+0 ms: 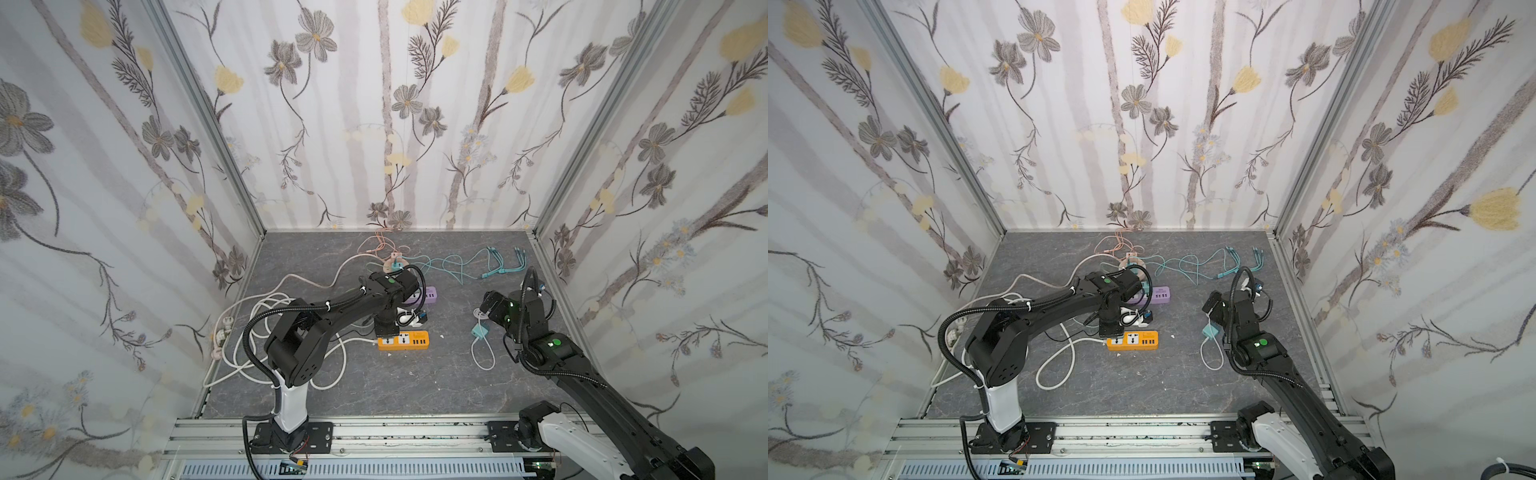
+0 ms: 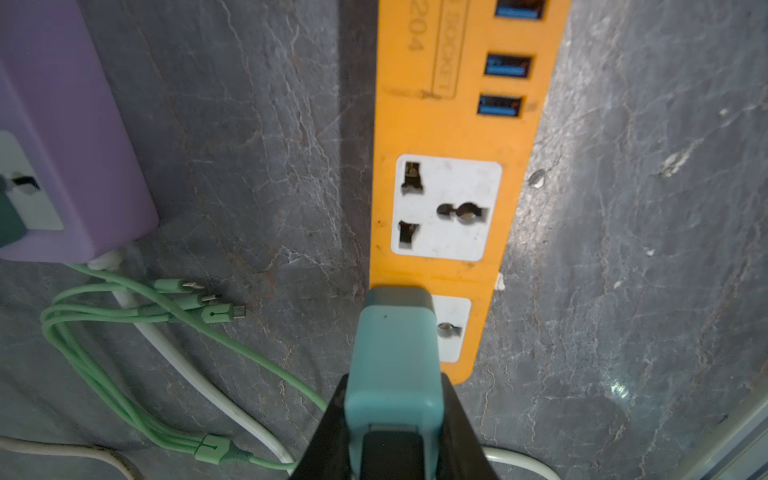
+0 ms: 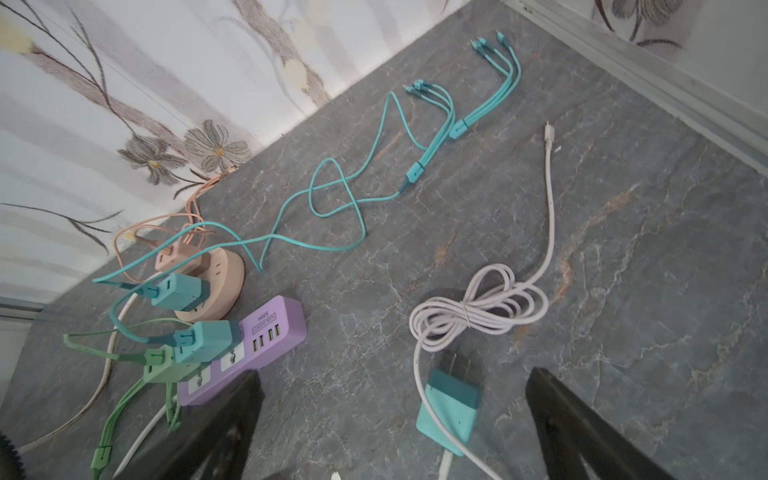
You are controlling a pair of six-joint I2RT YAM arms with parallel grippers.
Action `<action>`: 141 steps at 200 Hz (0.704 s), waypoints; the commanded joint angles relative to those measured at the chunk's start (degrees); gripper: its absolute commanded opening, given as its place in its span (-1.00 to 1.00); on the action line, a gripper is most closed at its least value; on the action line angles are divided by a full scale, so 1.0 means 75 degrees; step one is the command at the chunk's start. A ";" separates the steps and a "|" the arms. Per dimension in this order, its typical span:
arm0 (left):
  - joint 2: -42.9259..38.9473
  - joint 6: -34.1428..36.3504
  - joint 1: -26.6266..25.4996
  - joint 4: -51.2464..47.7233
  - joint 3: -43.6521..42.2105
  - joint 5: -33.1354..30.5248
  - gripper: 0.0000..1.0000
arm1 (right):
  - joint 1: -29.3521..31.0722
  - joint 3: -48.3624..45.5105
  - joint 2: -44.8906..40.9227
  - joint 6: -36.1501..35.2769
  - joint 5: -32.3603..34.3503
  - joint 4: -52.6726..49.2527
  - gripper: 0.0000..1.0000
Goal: Insert the plug
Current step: 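Lower the teal charger into the orange strip's nearest outlet, open the left gripper, then withdraw the left gripper while the right gripper moves to the white-corded teal charger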
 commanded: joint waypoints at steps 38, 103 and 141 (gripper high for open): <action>-0.0536 -0.0313 0.0020 0.0422 0.0004 0.0683 0.06 | -0.0108 -0.0638 0.0223 0.0521 -0.0967 -0.0116 0.99; -0.1877 -0.0668 0.0163 0.2265 -0.0709 0.1477 0.39 | -0.0156 0.0073 0.1977 -0.0053 -0.1085 -0.0119 0.95; -0.3075 -0.1961 0.0418 0.4602 -0.1989 0.1374 1.00 | -0.0201 0.0737 0.3277 -0.0423 -0.1098 -0.0290 0.63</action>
